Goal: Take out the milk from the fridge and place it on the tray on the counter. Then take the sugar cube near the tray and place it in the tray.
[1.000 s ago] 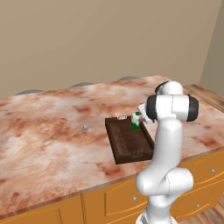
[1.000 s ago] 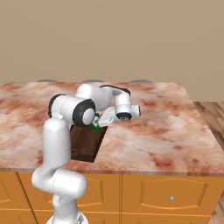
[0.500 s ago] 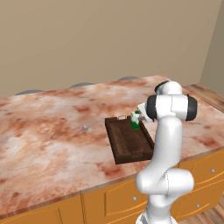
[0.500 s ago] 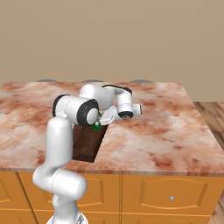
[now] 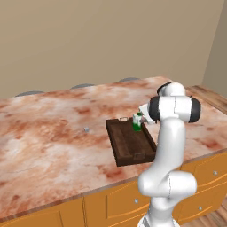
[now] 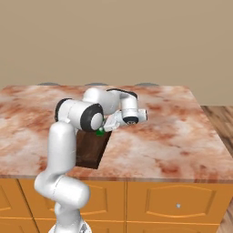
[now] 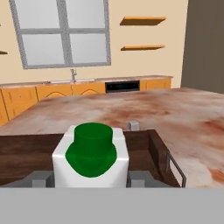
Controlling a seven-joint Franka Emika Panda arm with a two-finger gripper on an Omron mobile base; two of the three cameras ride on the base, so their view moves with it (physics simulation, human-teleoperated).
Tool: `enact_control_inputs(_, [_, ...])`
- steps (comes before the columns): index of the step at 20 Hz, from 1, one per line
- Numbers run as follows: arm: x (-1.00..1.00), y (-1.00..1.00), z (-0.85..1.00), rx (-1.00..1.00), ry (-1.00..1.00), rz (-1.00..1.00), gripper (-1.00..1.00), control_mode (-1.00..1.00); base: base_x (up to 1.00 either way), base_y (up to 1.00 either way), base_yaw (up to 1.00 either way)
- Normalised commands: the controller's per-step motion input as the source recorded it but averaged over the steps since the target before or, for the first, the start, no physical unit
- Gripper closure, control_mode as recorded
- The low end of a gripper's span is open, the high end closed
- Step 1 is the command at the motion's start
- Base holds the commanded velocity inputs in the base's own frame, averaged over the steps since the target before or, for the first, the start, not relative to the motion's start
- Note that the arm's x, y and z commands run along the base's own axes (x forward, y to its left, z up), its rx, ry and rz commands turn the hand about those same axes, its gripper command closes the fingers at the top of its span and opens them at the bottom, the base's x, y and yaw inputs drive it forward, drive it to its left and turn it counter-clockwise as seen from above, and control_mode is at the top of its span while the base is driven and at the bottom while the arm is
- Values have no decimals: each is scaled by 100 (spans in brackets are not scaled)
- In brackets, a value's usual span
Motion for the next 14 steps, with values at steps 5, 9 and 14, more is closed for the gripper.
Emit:
enact_control_inputs(5, [0,20,-31,0,-9,0,-100,-100,0,0,0])
enact_control_inputs(9, [-7,0,-16,0,-11,0,-100,-100,0,0,0])
enact_control_inputs(14, [-4,0,0,0,-5,0,-100,-100,0,0,0])
